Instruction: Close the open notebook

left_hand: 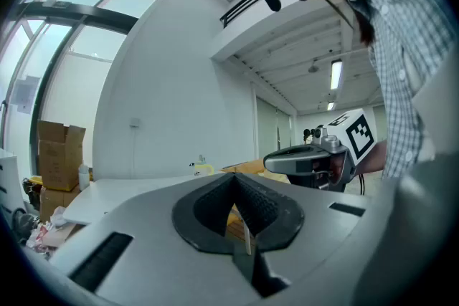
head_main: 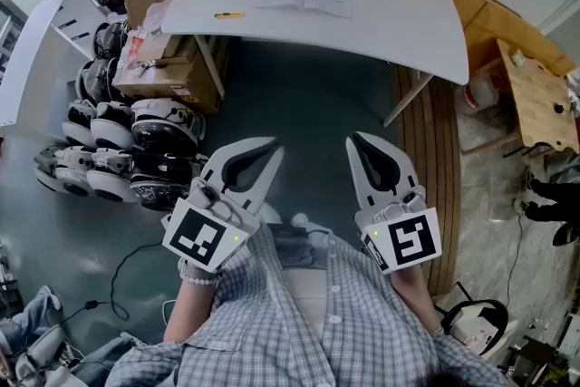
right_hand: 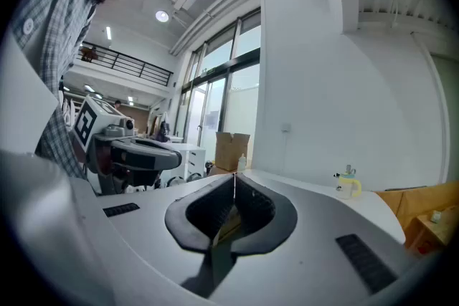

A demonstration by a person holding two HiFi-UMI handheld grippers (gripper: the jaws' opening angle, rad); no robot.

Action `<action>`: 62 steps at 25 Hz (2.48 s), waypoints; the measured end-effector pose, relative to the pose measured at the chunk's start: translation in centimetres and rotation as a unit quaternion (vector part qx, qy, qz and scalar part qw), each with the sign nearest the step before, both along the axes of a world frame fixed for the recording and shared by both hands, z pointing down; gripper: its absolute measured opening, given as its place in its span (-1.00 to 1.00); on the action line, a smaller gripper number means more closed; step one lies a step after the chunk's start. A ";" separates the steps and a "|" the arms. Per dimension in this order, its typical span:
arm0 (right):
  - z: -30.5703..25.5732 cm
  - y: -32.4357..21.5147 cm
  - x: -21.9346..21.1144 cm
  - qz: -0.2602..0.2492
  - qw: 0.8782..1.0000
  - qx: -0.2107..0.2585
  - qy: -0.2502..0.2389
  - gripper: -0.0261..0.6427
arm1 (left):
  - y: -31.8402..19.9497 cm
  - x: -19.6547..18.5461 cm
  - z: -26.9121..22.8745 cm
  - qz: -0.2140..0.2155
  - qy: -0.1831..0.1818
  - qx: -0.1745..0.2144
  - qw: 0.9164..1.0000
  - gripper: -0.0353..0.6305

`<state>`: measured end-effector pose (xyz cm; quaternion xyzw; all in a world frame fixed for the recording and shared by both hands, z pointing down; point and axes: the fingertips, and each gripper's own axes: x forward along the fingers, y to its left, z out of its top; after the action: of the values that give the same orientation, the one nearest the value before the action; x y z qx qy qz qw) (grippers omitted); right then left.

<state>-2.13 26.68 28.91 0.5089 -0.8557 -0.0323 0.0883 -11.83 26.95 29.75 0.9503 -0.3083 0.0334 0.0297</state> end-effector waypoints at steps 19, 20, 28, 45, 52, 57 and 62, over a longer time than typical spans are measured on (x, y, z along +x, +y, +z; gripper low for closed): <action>0.1 0.4 0.9 0.002 1.000 -0.003 -0.022 -0.85 | 0.9 0.9 -0.2 -0.006 -0.003 0.005 1.000 -0.88; 0.2 0.4 1.1 0.004 1.000 -0.003 -0.023 -0.85 | 1.0 0.8 -0.1 -0.007 -0.003 0.004 1.000 -0.88; 0.4 0.5 1.9 0.009 1.000 -0.001 -0.010 -0.85 | 1.0 0.8 0.3 -0.015 -0.008 -0.001 1.000 -0.88; -0.6 -6.1 0.9 0.038 0.999 0.010 0.005 -0.85 | -6.6 0.0 -0.3 0.014 0.005 -0.003 1.000 -0.88; -0.5 -9.9 -0.3 0.050 0.999 0.008 0.009 -0.85 | -10.8 -1.0 -0.1 0.026 0.008 -0.007 1.000 -0.88; -0.7 -12.4 -0.8 0.066 0.998 0.010 0.013 -0.85 | -13.5 -1.8 -0.5 0.038 0.009 0.001 0.999 -0.88; -0.7 -14.6 -1.6 0.079 0.997 0.013 0.021 -0.85 | -16.0 -3.1 -0.6 0.042 0.010 0.005 0.999 -0.88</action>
<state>-3.68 12.07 28.23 0.5750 -0.8104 -0.0471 0.1019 -14.89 10.99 29.18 0.9628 -0.2678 0.0233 0.0265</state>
